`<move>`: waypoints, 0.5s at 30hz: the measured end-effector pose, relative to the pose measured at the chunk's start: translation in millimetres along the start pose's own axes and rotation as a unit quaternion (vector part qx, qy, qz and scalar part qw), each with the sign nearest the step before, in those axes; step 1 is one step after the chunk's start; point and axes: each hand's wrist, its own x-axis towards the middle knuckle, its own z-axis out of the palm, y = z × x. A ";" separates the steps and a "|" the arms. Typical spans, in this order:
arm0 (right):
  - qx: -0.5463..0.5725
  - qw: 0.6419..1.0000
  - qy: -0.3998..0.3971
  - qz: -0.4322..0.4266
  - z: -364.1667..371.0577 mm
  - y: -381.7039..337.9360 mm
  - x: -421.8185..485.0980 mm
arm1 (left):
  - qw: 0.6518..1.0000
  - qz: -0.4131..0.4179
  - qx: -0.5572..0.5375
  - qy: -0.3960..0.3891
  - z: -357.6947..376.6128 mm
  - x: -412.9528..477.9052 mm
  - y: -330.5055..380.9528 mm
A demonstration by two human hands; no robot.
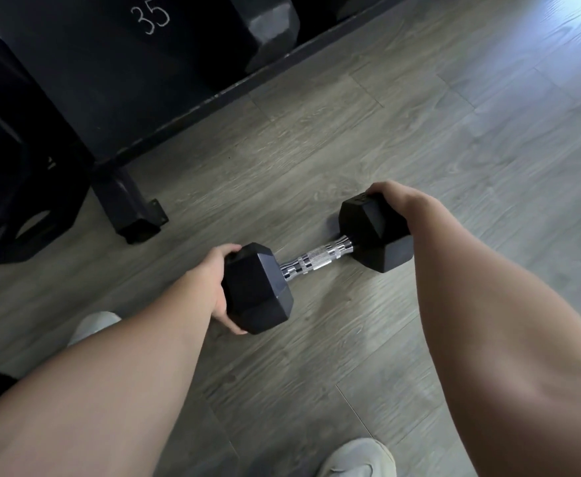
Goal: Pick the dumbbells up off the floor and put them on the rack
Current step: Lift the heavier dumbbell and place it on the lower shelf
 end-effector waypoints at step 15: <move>0.140 0.982 0.099 0.080 27.8 82.3 -19.6 | 0.973 0.085 0.193 0.095 11.0 -17.2 84.6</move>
